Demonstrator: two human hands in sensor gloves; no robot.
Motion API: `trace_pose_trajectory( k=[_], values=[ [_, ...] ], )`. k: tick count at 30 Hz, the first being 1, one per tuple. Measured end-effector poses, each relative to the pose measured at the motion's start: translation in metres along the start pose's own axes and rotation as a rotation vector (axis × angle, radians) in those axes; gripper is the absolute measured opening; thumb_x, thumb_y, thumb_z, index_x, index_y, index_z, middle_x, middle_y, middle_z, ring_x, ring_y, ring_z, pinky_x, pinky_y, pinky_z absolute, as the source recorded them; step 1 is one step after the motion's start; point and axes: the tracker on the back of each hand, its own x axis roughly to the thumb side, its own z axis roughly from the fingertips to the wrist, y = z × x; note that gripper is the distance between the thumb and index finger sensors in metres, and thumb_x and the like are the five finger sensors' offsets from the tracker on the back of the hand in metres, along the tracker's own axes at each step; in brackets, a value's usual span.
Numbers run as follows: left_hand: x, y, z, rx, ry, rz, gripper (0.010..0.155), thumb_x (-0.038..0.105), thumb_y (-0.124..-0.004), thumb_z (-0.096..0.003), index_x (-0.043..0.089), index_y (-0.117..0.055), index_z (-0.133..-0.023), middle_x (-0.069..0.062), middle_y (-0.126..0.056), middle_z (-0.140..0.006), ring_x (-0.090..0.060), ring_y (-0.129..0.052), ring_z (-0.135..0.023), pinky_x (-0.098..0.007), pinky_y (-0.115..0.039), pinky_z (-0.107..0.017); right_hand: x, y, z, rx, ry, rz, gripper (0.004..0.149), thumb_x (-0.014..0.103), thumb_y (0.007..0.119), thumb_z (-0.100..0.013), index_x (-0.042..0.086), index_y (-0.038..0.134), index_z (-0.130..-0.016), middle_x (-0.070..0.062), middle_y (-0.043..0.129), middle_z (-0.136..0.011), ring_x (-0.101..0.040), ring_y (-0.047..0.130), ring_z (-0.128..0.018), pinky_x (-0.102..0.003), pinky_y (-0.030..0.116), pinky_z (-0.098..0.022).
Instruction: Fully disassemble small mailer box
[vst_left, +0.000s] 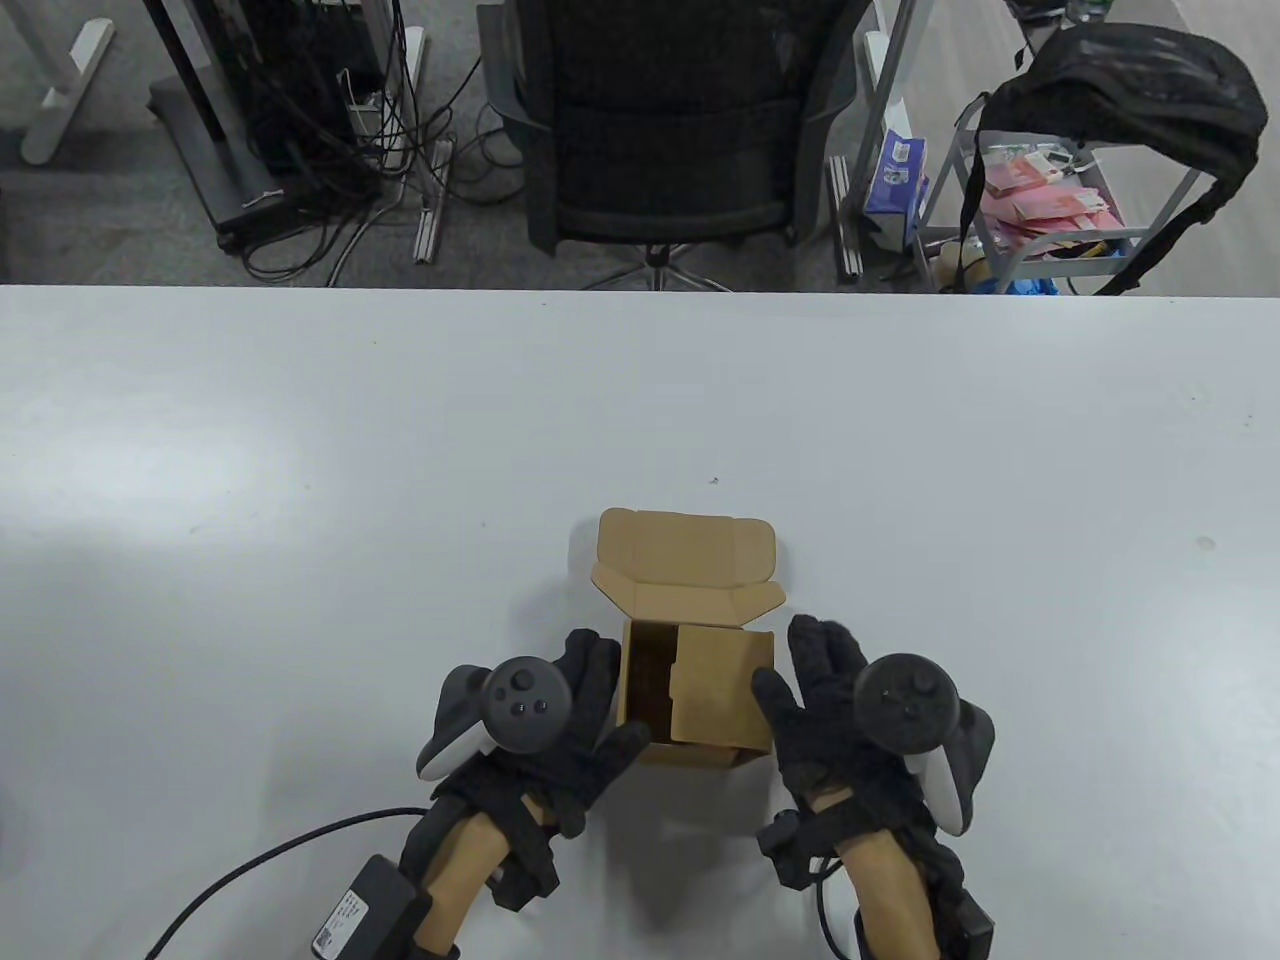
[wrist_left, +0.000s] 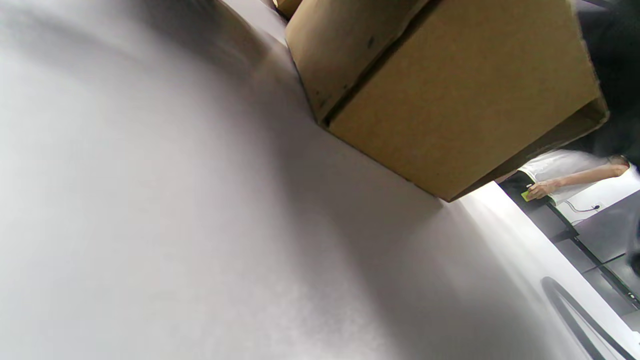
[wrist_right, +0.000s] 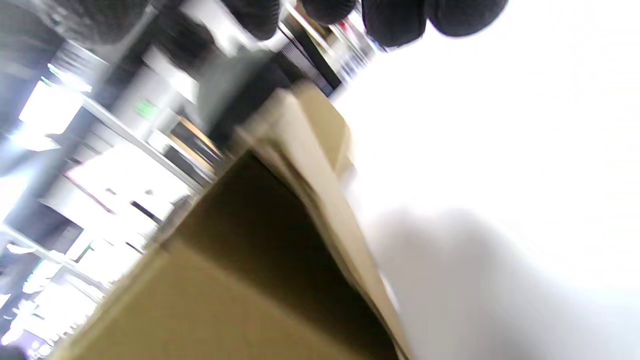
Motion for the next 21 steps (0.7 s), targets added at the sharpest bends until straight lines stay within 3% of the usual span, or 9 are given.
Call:
trace_pose_trajectory(
  k=[2,4,5,8,12,17,21],
  values=[
    [0.0,0.0,0.0,-0.002,0.0,-0.001,0.096,0.075,-0.048,-0.0413,0.016,-0.013,-0.109,-0.013,-0.004,-0.114,-0.046,-0.027,-0.107,-0.065,-0.029,-0.076,0.018,0.008,0.005,0.076,-0.249,0.078,0.061,0.06,0.064,-0.037,0.044,0.058,-0.096,0.014,0.024,-0.115,-0.028,0.019,-0.109,-0.055,0.021,-0.08],
    [0.001,0.0,-0.001,0.0,0.0,-0.006,0.096,0.075,-0.047,-0.0413,0.016,-0.013,-0.108,-0.013,-0.004,-0.114,-0.046,-0.03,-0.106,-0.066,-0.03,-0.076,0.031,0.024,0.01,0.138,-0.358,0.111,0.058,0.059,0.065,-0.036,0.039,0.073,-0.09,0.018,0.035,-0.114,-0.028,0.021,-0.109,-0.056,0.019,-0.08],
    [0.001,0.0,-0.001,-0.001,0.0,-0.006,0.096,0.075,-0.047,-0.0412,0.016,-0.014,-0.108,-0.013,-0.004,-0.114,-0.046,-0.03,-0.106,-0.066,-0.03,-0.076,0.037,0.034,0.01,0.222,-0.39,0.146,0.057,0.059,0.065,-0.036,0.036,0.077,-0.088,0.018,0.038,-0.113,-0.027,0.02,-0.109,-0.055,0.016,-0.08],
    [0.001,0.0,0.0,-0.004,-0.001,-0.002,0.096,0.075,-0.048,-0.0411,0.016,-0.014,-0.108,-0.013,-0.005,-0.114,-0.046,-0.03,-0.106,-0.065,-0.029,-0.076,0.048,0.052,0.01,0.257,-0.38,0.327,0.059,0.06,0.064,-0.035,0.032,0.084,-0.083,0.018,0.046,-0.111,-0.027,0.021,-0.109,-0.054,0.014,-0.08],
    [0.001,-0.001,-0.001,-0.004,-0.001,-0.006,0.096,0.075,-0.047,-0.0412,0.016,-0.014,-0.108,-0.013,-0.005,-0.114,-0.046,-0.03,-0.106,-0.065,-0.03,-0.076,0.053,0.06,0.008,0.267,-0.377,0.381,0.06,0.06,0.064,-0.035,0.028,0.085,-0.081,0.018,0.048,-0.11,-0.026,0.02,-0.109,-0.054,0.011,-0.081],
    [0.002,-0.002,-0.001,-0.004,-0.001,-0.005,0.096,0.075,-0.047,-0.0412,0.015,-0.014,-0.108,-0.013,-0.005,-0.114,-0.046,-0.03,-0.106,-0.065,-0.03,-0.076,0.049,0.053,0.009,0.264,-0.368,0.354,0.06,0.059,0.064,-0.035,0.025,0.086,-0.079,0.012,0.056,-0.108,-0.028,0.028,-0.108,-0.055,0.017,-0.08],
    [0.002,-0.002,-0.001,-0.006,-0.001,-0.004,0.096,0.075,-0.047,-0.0412,0.016,-0.014,-0.109,-0.013,-0.005,-0.114,-0.046,-0.03,-0.106,-0.065,-0.029,-0.076,0.04,0.038,0.007,0.238,-0.329,0.295,0.06,0.058,0.065,-0.036,0.021,0.088,-0.077,0.009,0.062,-0.105,-0.031,0.046,-0.104,-0.059,0.032,-0.078]
  ],
)
